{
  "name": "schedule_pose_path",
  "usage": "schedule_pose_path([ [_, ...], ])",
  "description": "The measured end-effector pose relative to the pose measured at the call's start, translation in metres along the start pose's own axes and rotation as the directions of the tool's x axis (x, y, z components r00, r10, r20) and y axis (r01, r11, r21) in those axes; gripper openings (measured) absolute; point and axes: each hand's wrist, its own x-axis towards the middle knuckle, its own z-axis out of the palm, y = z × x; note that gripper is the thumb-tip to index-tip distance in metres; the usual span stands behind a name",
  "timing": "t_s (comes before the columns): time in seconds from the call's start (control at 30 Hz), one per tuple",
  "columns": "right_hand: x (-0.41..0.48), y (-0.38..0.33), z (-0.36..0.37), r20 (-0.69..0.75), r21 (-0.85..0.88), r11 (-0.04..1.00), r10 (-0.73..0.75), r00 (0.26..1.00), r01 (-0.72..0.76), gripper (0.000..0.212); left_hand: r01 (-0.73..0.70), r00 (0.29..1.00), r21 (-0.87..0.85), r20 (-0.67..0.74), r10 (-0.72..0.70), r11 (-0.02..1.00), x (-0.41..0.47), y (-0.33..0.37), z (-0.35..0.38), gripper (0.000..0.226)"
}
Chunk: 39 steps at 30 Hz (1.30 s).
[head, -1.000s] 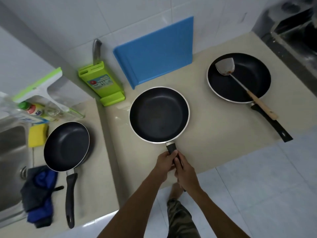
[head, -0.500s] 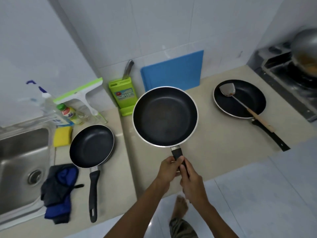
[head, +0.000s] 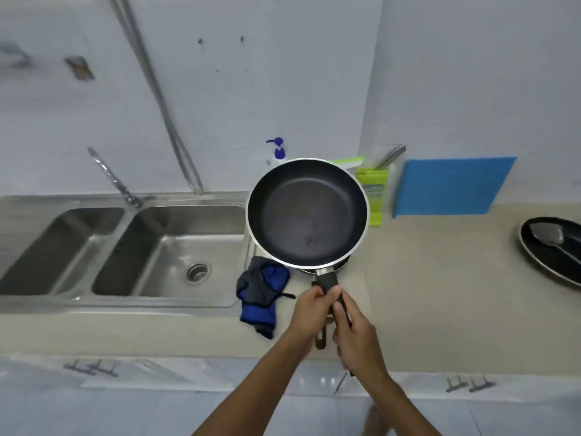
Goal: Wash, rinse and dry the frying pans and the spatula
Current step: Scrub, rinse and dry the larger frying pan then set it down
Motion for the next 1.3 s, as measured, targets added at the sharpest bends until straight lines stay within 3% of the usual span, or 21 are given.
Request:
schedule_pose_path([
  [0.23,0.005,-0.057,0.125,0.208,-0.039,0.997,-0.063,0.976,0.073,0.040,-0.038,0.969,-0.090,-0.246,0.015,0.995,-0.025,0.015,-0.141,0.027],
  [0.57,0.042,-0.083,0.259,0.369,-0.084,0.996,0.006,0.929,0.027,0.029,0.044,0.941,-0.175,-0.324,-0.099,0.984,0.000,0.005,-0.274,0.022],
  [0.9,0.107,-0.107,0.384,0.430,-0.156,0.987,0.105,0.897,-0.041,0.031,0.222,0.924,-0.175,-0.277,-0.264,0.959,0.086,0.006,-0.409,0.024],
  [1.3,0.136,-0.093,0.461,0.353,-0.246,0.967,0.159,0.922,-0.072,0.032,0.367,0.924,-0.105,-0.076,-0.376,0.924,0.134,0.001,-0.487,0.024],
])
